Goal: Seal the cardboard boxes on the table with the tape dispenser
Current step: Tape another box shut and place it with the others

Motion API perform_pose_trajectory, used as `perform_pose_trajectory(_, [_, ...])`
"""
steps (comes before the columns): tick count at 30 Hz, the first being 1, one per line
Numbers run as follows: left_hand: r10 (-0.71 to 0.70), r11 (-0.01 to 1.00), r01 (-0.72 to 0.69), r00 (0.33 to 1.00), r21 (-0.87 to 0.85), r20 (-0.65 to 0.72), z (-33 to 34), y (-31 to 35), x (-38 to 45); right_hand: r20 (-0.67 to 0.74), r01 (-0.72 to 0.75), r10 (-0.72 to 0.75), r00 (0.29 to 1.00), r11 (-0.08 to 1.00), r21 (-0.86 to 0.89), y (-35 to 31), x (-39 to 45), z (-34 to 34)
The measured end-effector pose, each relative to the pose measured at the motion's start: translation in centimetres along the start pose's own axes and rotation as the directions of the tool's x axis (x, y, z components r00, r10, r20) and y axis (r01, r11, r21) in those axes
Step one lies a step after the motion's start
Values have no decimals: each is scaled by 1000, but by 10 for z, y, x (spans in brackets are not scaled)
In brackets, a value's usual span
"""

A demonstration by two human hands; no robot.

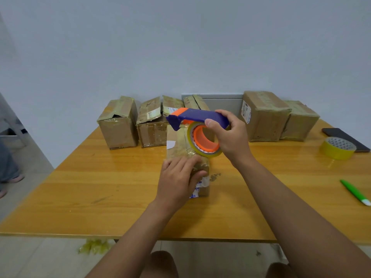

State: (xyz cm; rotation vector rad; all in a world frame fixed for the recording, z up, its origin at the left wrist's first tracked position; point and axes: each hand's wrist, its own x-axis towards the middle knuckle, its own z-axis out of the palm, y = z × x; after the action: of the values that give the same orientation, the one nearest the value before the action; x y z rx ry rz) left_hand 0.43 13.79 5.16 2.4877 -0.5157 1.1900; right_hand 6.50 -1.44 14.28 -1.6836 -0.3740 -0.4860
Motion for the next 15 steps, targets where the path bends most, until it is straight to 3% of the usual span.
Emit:
perform_pose_trajectory(6, [-113, 987, 107, 992, -116, -47, -8, -24, -7, 6, 1, -1, 1000, 1000, 10, 2, 7, 0])
perform_pose_trajectory(12, [-158, 934, 156, 987, -323, 20, -9, -35, -13, 14, -1, 1, 1000, 1000, 13, 3, 7, -2])
perform_pose_trajectory(15, [-208, 921, 200, 978, -335, 12, -11, -32, -14, 12, -10, 10, 1000, 1000, 14, 3, 7, -1])
